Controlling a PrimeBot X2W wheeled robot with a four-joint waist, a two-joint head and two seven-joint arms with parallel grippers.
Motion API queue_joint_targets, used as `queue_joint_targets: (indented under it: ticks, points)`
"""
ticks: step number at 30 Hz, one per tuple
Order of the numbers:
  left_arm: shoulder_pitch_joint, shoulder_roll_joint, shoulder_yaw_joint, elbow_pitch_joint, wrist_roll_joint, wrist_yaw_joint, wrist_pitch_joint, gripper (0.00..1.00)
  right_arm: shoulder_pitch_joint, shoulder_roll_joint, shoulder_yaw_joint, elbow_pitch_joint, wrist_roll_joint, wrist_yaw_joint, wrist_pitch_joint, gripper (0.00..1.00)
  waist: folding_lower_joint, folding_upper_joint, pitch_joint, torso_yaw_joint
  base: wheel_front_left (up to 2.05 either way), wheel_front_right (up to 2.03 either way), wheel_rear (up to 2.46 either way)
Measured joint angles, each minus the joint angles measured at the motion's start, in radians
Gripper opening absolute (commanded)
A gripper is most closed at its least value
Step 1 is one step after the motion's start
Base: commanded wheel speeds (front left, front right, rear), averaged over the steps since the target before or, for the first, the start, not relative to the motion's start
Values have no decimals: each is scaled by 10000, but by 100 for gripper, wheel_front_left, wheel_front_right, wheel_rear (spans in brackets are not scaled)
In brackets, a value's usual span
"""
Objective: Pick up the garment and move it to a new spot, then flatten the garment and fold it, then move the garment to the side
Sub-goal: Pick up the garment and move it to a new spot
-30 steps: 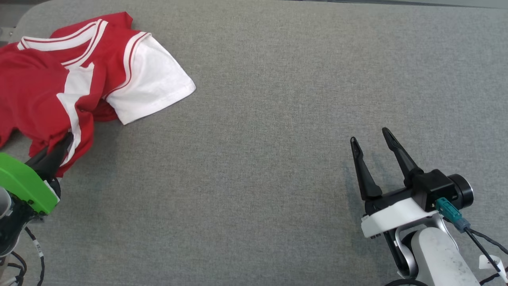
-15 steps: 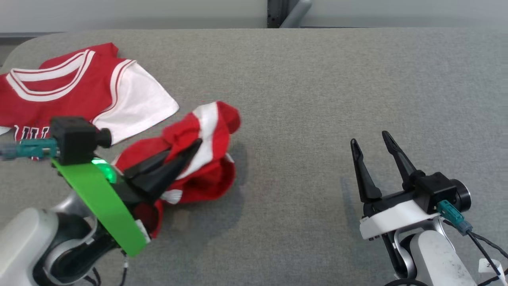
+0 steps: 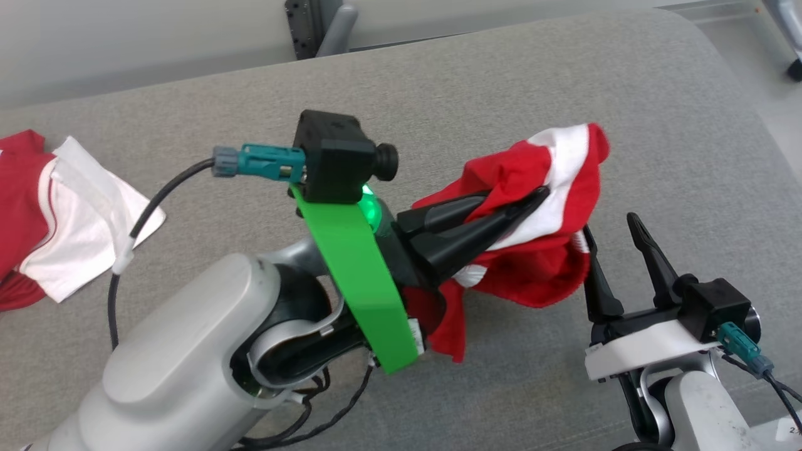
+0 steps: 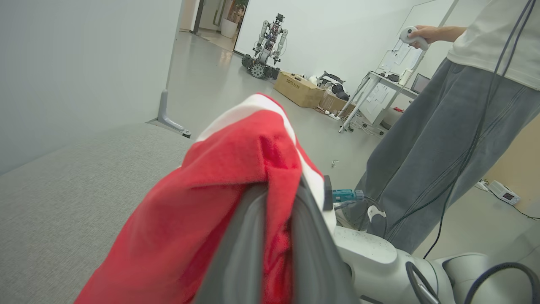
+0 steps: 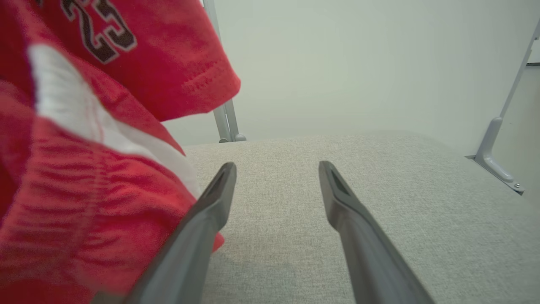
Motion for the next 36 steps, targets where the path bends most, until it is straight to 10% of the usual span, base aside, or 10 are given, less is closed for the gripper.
queue_joint_targets:
  ticks: [6,13,31,32,34,36]
  points:
    - [-670,-527,-464,1003,420,-2,-370,0,174,2,-107,-31,140,0,2,100,0,1,-63,-826,0,0,0]
    - [530,324,-1678,3457,362,-2,-255,0,376,6,-90,2,217,0,2,100,0,0,-145,-1317,0,0,0]
    - [455,1239,-4265,6207,675,-2,-360,0,522,10,33,430,-59,0,0,100,0,0,-405,-249,0,0,0]
    - [421,1221,-4282,6303,648,-2,-477,16,521,13,52,443,-59,0,2,100,0,0,-445,-205,0,0,0]
    - [398,1191,-4286,6468,564,-2,-754,100,523,12,46,464,-61,0,2,100,0,0,-529,-124,0,0,0]
    - [391,1172,-4295,6585,393,-2,-989,100,531,12,27,474,-65,0,0,100,0,0,-622,-55,0,0,0]
